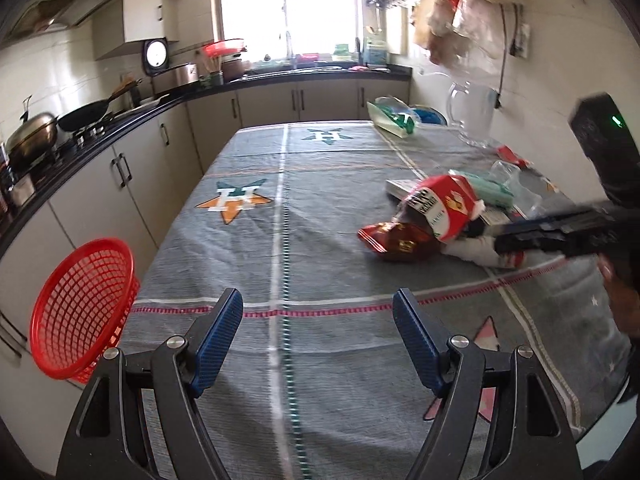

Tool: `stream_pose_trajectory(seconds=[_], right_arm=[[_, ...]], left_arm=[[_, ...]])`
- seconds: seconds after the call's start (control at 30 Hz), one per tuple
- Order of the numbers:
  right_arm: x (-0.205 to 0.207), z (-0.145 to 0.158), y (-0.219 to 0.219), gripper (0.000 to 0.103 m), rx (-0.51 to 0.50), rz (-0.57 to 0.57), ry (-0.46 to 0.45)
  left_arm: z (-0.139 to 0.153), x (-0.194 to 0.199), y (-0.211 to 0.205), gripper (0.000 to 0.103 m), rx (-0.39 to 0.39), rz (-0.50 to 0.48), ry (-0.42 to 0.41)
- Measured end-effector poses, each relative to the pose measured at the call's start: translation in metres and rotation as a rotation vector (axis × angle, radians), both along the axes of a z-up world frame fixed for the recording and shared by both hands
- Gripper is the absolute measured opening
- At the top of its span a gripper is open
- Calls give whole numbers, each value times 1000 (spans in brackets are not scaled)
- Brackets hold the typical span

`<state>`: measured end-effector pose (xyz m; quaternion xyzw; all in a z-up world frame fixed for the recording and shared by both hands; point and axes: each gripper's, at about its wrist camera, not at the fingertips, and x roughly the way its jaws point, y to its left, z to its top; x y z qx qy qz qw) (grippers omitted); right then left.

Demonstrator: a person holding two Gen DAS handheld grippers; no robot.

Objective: Collect trash
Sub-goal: 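Move both tools back to the table, then grasp the white spray bottle with the right gripper, then grasp the red snack bag with the left gripper while the right holds the spray bottle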

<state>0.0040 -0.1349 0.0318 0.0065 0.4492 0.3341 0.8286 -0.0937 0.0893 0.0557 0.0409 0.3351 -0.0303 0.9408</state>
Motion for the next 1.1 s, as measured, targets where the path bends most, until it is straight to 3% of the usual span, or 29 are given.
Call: stream_pose_trajectory(seconds=[0.2,0.33,0.43,0.53,0.67,0.8,0.97,1.1], right_arm=[[18,-19,13,49,-109,90,14],[6,-29,23,35,-153,127,2],[-10,-30,24,33,-158,111,-13],[-24,-26,16,33,-119,57,-36],[-36,-19,-11,33,8,-63,-55],[-34,-28,-32,33,116,-124,-9],[-30,-38,-37,33,153,-126,36],[-33,-38,-30,33,123,-122,19]], left_arm=[[-1,-1,-5,76,19,-35,14],[-1,4,-8,76,26,-65,30],[1,16,-17,78,21,-119,53],[-3,32,-27,80,45,-137,78],[-12,57,-44,80,57,-177,110],[-22,81,-64,80,165,-230,103],[-32,107,-83,80,266,-341,99],[-39,128,-86,79,229,-366,143]])
